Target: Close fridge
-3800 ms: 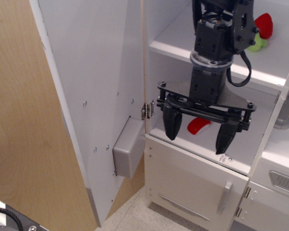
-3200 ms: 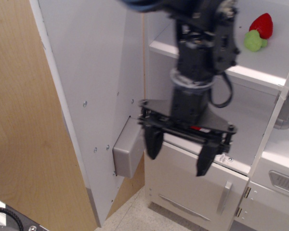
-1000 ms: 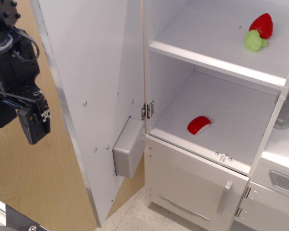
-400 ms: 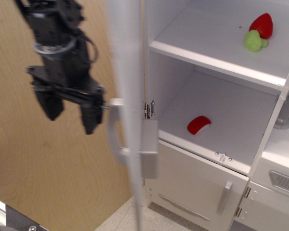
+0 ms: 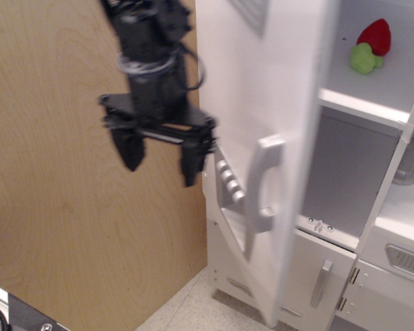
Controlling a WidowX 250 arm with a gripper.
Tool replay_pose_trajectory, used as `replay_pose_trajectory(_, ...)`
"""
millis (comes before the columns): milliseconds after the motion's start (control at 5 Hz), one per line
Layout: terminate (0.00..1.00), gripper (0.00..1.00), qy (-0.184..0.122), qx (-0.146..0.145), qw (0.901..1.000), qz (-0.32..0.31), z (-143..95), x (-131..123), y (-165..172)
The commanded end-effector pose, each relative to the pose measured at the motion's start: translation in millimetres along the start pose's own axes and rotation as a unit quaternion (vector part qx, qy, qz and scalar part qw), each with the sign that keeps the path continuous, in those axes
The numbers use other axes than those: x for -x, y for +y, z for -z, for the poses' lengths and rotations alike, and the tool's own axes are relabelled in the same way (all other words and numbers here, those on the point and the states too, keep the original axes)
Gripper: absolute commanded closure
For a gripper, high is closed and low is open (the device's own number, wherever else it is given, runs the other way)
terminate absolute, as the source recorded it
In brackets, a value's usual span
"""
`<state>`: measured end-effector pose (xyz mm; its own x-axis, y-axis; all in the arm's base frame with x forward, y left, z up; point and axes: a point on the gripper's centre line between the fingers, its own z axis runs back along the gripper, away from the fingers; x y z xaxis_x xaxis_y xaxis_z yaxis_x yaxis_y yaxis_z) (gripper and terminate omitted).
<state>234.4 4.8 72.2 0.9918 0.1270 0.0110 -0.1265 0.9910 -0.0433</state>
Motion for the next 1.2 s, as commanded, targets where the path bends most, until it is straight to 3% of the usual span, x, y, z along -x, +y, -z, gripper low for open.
replay_pose_trajectory(0,0.0,0.0,-0.023,0.034,0.9988,-0.028,-14,-60,-39)
replay_pose_trajectory(1000,0.0,0.0,-0.039,0.057,0.9946,-0.077,-27,-123,-72)
